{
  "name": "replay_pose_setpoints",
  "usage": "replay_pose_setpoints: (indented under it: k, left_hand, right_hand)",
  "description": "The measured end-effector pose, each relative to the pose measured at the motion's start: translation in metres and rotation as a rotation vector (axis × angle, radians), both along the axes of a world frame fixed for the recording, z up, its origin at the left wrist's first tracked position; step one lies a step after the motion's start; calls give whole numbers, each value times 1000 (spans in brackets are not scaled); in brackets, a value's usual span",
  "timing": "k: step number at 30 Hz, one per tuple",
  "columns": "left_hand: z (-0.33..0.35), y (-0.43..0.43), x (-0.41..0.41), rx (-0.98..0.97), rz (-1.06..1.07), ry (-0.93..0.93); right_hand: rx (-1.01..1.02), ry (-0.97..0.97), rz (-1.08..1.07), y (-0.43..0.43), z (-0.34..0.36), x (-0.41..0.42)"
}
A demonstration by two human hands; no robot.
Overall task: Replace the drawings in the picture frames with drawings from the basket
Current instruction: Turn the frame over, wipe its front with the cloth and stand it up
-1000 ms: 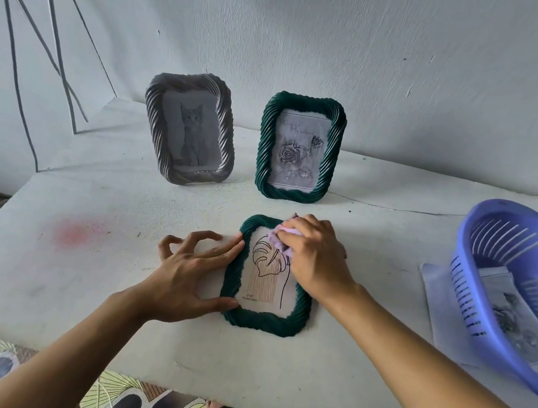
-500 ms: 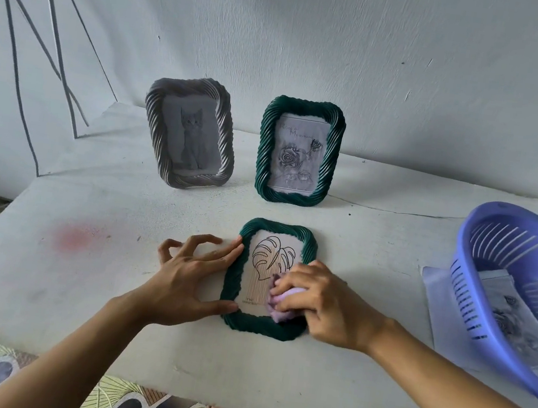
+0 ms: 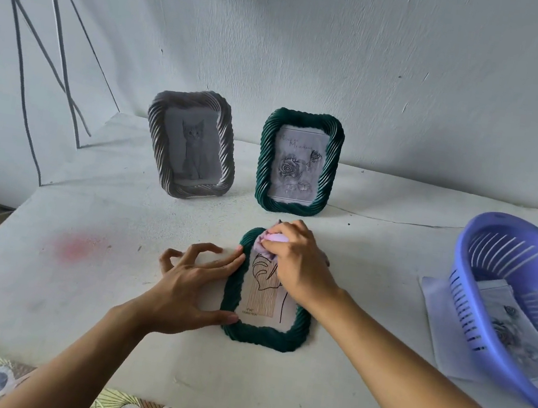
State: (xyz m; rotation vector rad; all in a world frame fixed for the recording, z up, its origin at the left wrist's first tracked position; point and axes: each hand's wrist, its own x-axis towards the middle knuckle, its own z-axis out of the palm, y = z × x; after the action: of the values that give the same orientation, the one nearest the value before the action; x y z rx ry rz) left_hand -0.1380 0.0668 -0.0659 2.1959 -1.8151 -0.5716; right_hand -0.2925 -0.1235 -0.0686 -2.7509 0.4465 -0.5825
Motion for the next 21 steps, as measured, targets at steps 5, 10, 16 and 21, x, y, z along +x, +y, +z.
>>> replay_pose_setpoints:
  k: [5, 10, 16, 21]
  left_hand:
    - [4, -1, -2, -1, 15, 31]
    - [14, -5, -12, -87, 189, 163]
    - [64, -35, -36, -417, 511, 770]
    - [104, -34, -37, -633, 600, 921]
  right_hand:
    - [138, -98, -54, 10, -2, 9]
    - [340, -336, -167, 13, 16, 0]
    - [533, -567, -105, 37, 46, -1]
    - [643, -618, -139, 58, 68, 6]
